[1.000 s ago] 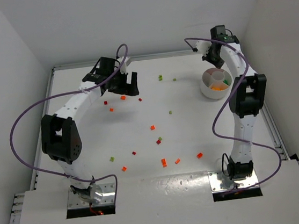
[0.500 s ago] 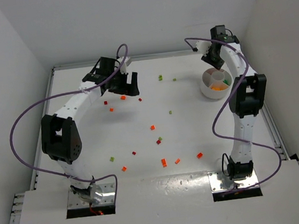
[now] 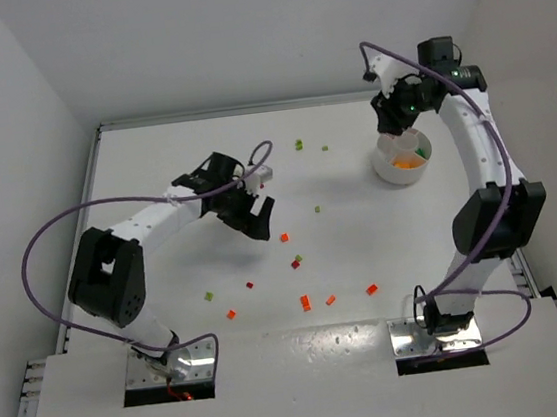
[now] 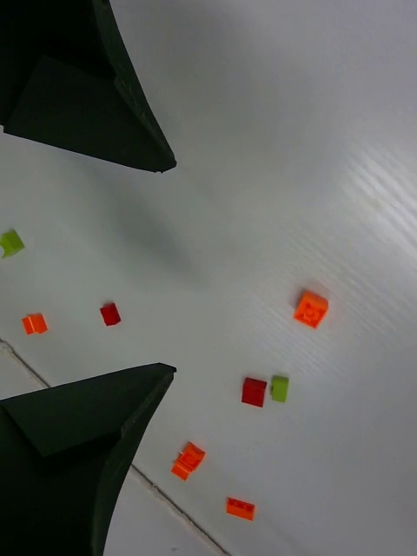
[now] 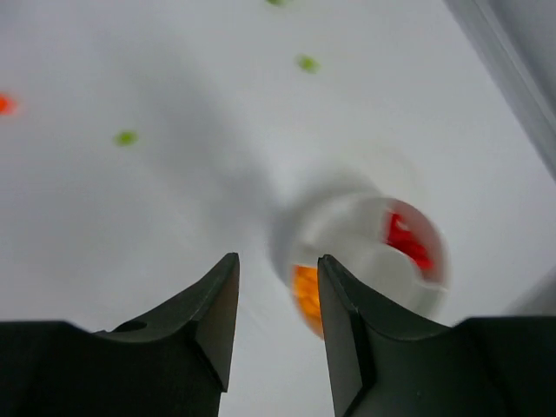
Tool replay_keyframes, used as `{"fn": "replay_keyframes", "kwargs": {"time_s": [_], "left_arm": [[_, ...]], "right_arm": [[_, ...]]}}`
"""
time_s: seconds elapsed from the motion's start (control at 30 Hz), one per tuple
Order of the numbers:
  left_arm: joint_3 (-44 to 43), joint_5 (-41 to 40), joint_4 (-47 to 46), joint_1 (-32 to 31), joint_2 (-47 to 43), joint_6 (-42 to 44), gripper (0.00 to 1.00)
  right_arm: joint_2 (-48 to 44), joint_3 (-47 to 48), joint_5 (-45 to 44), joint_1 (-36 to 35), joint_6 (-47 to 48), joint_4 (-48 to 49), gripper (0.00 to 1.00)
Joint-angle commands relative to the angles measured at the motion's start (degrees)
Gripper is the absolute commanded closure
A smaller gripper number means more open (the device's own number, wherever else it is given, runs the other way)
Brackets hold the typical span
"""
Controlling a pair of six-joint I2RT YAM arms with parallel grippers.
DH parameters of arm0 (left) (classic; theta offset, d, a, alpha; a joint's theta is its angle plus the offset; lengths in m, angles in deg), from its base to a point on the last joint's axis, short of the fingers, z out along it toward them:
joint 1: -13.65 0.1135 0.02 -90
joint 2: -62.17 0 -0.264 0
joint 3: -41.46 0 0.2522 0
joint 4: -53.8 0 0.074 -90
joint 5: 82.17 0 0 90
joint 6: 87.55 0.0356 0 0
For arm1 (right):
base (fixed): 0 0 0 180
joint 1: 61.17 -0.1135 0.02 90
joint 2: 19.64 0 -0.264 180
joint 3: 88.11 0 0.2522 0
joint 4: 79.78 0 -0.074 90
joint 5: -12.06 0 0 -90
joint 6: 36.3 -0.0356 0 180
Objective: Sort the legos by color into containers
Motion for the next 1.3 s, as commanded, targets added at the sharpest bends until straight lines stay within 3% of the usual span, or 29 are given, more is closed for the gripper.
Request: {"fn": "replay_keyframes", "kwargs": {"time_s": [0.0,0.1,0.27,0.47,0.57,0.7,0.87,1.27], "left_arm": [[0.73,8.85,-2.25,8.61,-5.04,-0.15,0.01],[0.74,12.65,-2.25,15.3,-5.05,-2.43,0.01],[-1.98,12.65,-2.78,26.55,-3.3,-7.63,0.01],[-4.45,14.66,0.82,33.4,-2.06,-7.1,0.01],[-4.45,15.73,0.82,35.17,-1.54,-7.1,0.01],[-3.22,16.78,0.82,35.7,-2.06,-6.57,0.01],[-3.22,17.92,0.82,35.7,-0.84,-6.57,0.01],[-3.22,20.3,1.35,35.7,1.54,-5.52,0.01]], "right_arm": [[-2.67,-11.12,19.15,-4.63,9.8,-10.66,0.58],[-6.54,-21.34,19.72,-13.32,15.88,-9.47,0.57],[-10.24,-35.48,12.36,-29.55,18.0,6.42,0.5],[-3.94,-35.62,5.49,-39.87,19.14,15.59,0.49],[-0.84,-34.29,4.86,-40.94,19.85,17.42,0.39],[1.18,-34.28,5.48,-44.0,21.6,18.32,0.38],[2.24,-35.51,3.98,-46.47,24.15,19.8,0.52],[5.14,-36.74,1.08,-49.55,25.21,19.81,0.52]]}}
